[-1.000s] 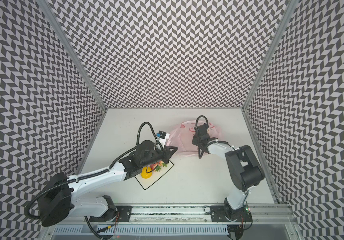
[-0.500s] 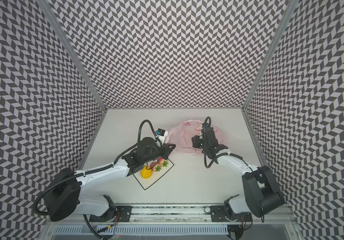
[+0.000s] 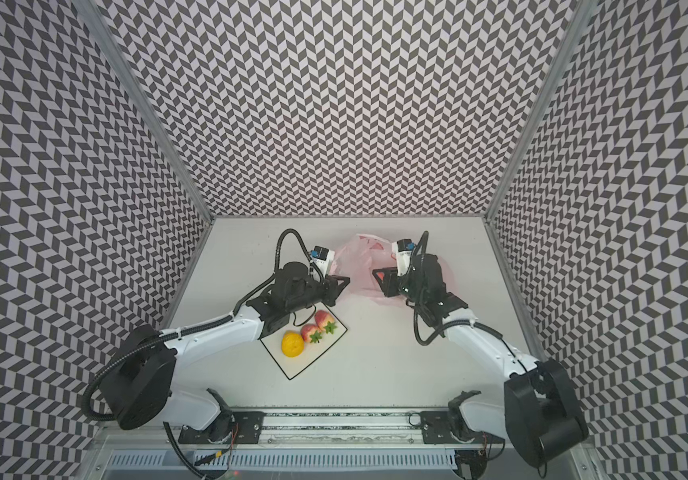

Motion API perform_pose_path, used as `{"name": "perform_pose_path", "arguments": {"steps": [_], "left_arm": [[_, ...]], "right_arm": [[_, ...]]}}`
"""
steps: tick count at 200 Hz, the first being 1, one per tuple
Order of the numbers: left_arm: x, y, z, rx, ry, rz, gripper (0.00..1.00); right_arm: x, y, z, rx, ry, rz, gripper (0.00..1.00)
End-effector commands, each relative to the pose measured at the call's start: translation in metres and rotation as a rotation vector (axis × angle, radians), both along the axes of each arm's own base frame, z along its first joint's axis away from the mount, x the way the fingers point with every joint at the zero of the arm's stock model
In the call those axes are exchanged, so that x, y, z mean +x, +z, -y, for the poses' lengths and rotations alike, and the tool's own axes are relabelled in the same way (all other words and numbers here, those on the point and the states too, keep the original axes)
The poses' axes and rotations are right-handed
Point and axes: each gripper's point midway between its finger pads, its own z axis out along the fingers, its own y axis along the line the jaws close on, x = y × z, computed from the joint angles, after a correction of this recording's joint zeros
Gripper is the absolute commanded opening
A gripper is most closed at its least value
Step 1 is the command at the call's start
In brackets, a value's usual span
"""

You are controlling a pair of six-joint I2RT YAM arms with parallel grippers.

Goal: Take the fake fruits out of the plastic bag
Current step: 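Lift the red peach out and carry it over the white plate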

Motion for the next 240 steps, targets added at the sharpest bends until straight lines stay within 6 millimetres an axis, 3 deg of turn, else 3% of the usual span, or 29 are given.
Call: {"name": "perform_pose_path", "arguments": {"steps": [1, 32, 55, 95, 120, 155, 210, 240], "left_arm": [[0.014, 0.017, 0.001, -0.028, -0.015, 0.045, 0.00], [0.033, 0.012, -0.006, -0.022, -0.007, 0.038, 0.00], [0.050, 0.009, -0.013, -0.019, 0.007, 0.026, 0.00], [0.077, 0.009, -0.031, -0.025, 0.050, 0.021, 0.00], [0.089, 0.011, -0.045, -0.029, 0.081, 0.024, 0.00], [0.098, 0.012, -0.066, -0.043, 0.127, 0.018, 0.00], [0.093, 0.009, -0.082, -0.047, 0.150, 0.009, 0.00], [0.088, 0.006, -0.085, -0.044, 0.154, 0.003, 0.00]], "right_arm": [[-0.006, 0.045, -0.015, 0.026, 0.090, 0.178, 0.15], [-0.018, 0.076, -0.033, 0.024, 0.178, 0.298, 0.14], [-0.039, 0.084, -0.058, -0.020, 0.283, 0.380, 0.14], [-0.085, 0.066, -0.109, -0.121, 0.452, 0.498, 0.14], [-0.101, 0.037, -0.142, -0.195, 0.523, 0.490, 0.14], [-0.098, 0.005, -0.185, -0.283, 0.549, 0.476, 0.14], [-0.061, -0.034, -0.236, -0.499, 0.500, 0.507, 0.14], [-0.044, -0.063, -0.254, -0.572, 0.499, 0.531, 0.14]]}}
